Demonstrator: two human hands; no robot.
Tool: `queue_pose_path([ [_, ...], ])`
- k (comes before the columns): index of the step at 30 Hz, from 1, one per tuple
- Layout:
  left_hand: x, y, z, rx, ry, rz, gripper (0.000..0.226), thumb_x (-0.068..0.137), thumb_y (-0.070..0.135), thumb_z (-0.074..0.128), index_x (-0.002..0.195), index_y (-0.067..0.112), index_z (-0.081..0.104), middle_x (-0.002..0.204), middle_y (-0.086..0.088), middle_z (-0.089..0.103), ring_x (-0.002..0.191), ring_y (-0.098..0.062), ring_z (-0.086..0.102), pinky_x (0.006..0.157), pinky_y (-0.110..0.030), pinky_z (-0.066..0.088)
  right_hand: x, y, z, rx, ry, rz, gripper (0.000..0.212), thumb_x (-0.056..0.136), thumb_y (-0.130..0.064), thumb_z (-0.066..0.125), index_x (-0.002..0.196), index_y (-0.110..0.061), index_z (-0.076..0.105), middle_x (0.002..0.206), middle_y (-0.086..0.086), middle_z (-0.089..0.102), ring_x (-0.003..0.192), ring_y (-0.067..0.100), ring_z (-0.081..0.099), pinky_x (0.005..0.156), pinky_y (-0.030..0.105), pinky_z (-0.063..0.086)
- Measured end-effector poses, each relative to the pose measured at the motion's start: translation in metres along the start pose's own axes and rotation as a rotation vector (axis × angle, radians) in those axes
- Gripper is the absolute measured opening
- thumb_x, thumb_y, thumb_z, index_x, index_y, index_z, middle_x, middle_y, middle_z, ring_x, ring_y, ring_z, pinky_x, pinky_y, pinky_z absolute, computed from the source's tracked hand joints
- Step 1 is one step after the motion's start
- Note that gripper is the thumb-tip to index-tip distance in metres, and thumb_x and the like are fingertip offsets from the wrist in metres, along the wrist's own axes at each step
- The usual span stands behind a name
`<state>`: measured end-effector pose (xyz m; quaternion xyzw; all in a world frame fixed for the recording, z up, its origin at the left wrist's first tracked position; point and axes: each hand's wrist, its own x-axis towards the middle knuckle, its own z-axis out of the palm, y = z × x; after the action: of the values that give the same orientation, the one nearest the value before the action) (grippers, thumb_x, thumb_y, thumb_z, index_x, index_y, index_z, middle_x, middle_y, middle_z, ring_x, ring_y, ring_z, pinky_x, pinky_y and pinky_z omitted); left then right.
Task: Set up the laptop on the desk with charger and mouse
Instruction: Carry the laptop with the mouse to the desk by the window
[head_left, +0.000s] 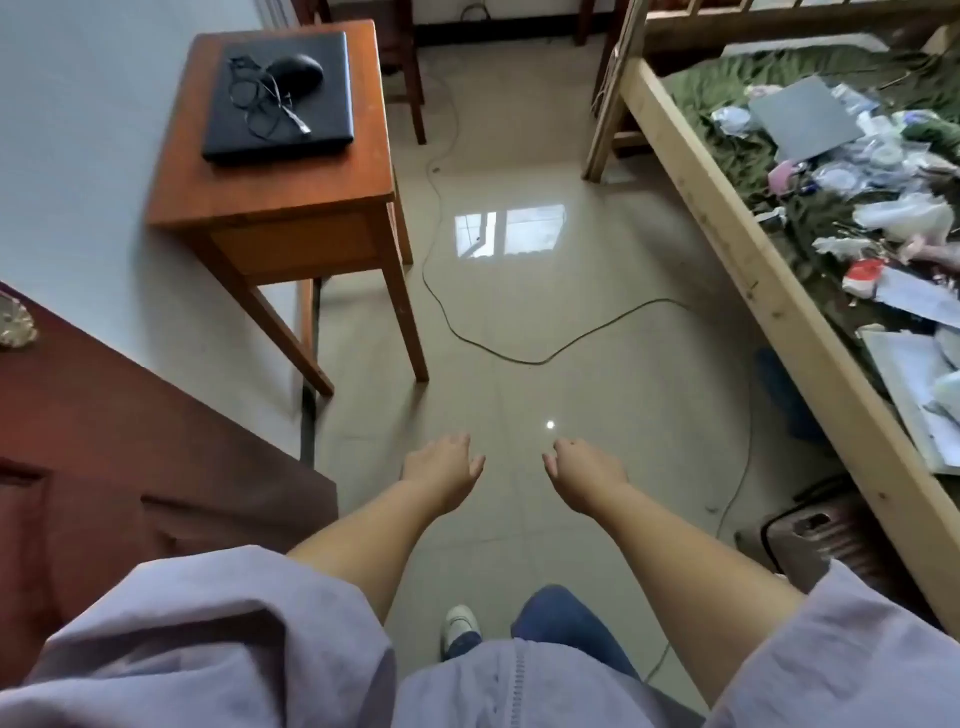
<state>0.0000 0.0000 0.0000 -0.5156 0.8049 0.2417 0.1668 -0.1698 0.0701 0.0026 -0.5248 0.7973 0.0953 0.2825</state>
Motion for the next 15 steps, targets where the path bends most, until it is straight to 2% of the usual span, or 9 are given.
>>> queue_pose_path([
  [4, 0.034, 0.011, -0.01, 0.031, -0.083, 0.014, 0.042, 0.097, 0.043, 0.03, 0.104, 0.01, 0.056, 0.111, -0.014, 0.064, 0.098, -0.033, 0.06, 0.073, -0.035, 0.043, 0.028, 0.013, -0.017, 0.018, -0.018, 0.047, 0.033, 0.096, -0.026, 0.032, 0.103, -0.007, 0.058, 0.109, 0.016, 0.064, 0.093, 0.033, 0.059, 0.068, 0.03, 0.037],
  [8, 0.084, 0.032, -0.036, 0.047, -0.123, 0.051, 0.043, 0.098, 0.042, 0.029, 0.096, 0.009, 0.057, 0.106, -0.014, 0.064, 0.095, -0.032, 0.06, 0.07, -0.034, 0.04, 0.074, 0.028, -0.046, 0.009, -0.028, 0.065, 0.024, 0.093, -0.025, 0.035, 0.087, -0.014, 0.055, 0.103, 0.012, 0.066, 0.077, 0.028, 0.05, 0.065, 0.029, 0.037],
  [11, 0.138, 0.054, -0.069, 0.022, -0.101, 0.061, 0.039, 0.098, 0.041, 0.029, 0.086, 0.012, 0.053, 0.104, -0.017, 0.065, 0.094, -0.034, 0.06, 0.07, -0.033, 0.038, 0.125, 0.047, -0.084, 0.01, -0.011, 0.048, 0.022, 0.093, -0.025, 0.034, 0.083, -0.015, 0.051, 0.105, 0.013, 0.065, 0.08, 0.029, 0.052, 0.066, 0.03, 0.039],
  [14, 0.186, 0.082, -0.103, 0.009, -0.059, 0.045, 0.043, 0.099, 0.039, 0.03, 0.088, 0.008, 0.057, 0.105, -0.019, 0.065, 0.096, -0.035, 0.06, 0.073, -0.034, 0.041, 0.171, 0.067, -0.132, -0.033, -0.015, -0.001, 0.023, 0.094, -0.028, 0.032, 0.086, -0.016, 0.05, 0.111, 0.015, 0.064, 0.092, 0.032, 0.058, 0.07, 0.03, 0.037],
  [15, 0.201, 0.091, -0.114, 0.002, -0.045, 0.034, 0.042, 0.098, 0.039, 0.03, 0.087, 0.01, 0.057, 0.105, -0.018, 0.065, 0.097, -0.035, 0.06, 0.073, -0.034, 0.041, 0.186, 0.075, -0.147, -0.049, -0.014, -0.02, 0.022, 0.094, -0.028, 0.032, 0.084, -0.016, 0.048, 0.112, 0.015, 0.064, 0.09, 0.032, 0.057, 0.07, 0.03, 0.037],
])
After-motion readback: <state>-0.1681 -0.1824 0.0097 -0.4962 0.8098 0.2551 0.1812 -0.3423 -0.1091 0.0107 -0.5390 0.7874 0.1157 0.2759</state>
